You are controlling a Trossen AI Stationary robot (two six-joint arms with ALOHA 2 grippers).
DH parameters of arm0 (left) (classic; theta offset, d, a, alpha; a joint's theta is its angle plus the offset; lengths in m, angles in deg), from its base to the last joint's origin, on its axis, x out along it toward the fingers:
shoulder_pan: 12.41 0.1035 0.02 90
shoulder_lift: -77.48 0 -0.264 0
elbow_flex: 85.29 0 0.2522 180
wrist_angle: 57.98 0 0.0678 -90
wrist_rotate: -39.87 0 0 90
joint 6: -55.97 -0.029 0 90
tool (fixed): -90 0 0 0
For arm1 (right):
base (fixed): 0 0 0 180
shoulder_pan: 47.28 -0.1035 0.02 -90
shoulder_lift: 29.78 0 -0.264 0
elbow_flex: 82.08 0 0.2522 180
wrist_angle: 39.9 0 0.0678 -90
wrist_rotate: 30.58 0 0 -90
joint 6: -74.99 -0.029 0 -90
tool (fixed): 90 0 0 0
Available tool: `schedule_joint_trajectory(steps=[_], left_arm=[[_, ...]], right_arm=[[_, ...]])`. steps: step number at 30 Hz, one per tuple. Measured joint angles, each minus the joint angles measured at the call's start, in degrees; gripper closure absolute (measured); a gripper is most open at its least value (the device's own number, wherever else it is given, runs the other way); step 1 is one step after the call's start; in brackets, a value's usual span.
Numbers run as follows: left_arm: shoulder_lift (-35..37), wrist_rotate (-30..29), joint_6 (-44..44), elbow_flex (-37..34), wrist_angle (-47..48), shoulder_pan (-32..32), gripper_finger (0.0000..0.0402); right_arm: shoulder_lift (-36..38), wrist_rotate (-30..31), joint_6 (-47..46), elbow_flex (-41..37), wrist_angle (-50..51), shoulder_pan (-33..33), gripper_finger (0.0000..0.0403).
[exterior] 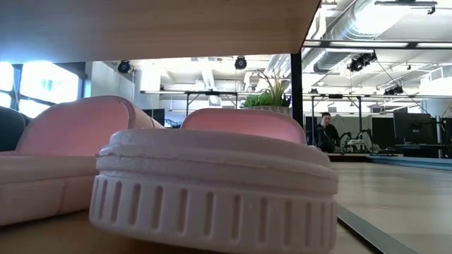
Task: Pick and place slides into the shelf
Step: Return to Home Position
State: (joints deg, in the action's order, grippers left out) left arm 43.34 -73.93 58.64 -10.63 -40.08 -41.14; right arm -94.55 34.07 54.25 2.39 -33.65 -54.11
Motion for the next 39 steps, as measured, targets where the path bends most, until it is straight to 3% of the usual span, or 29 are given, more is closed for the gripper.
schedule_joint_trajectory(steps=[6,15,29,39], left_arm=[[5.52,-3.71,-0.96,0.00,7.18,0.59,0.0401],[11.90,-5.43,-0.97,-0.02,15.39,0.62,0.0401],[19.97,-4.06,-0.26,-0.02,19.31,0.62,0.0401],[27.51,-4.32,0.60,-4.58,19.27,0.62,0.0401]], right_arm=[[10.01,10.86,6.75,-0.09,12.32,3.12,0.0403],[21.85,18.83,5.98,-8.40,12.77,2.64,0.0403],[35.54,21.15,-1.61,-28.90,-2.09,2.68,0.0403],[41.15,23.85,-2.32,-32.96,-4.52,2.66,0.0403]])
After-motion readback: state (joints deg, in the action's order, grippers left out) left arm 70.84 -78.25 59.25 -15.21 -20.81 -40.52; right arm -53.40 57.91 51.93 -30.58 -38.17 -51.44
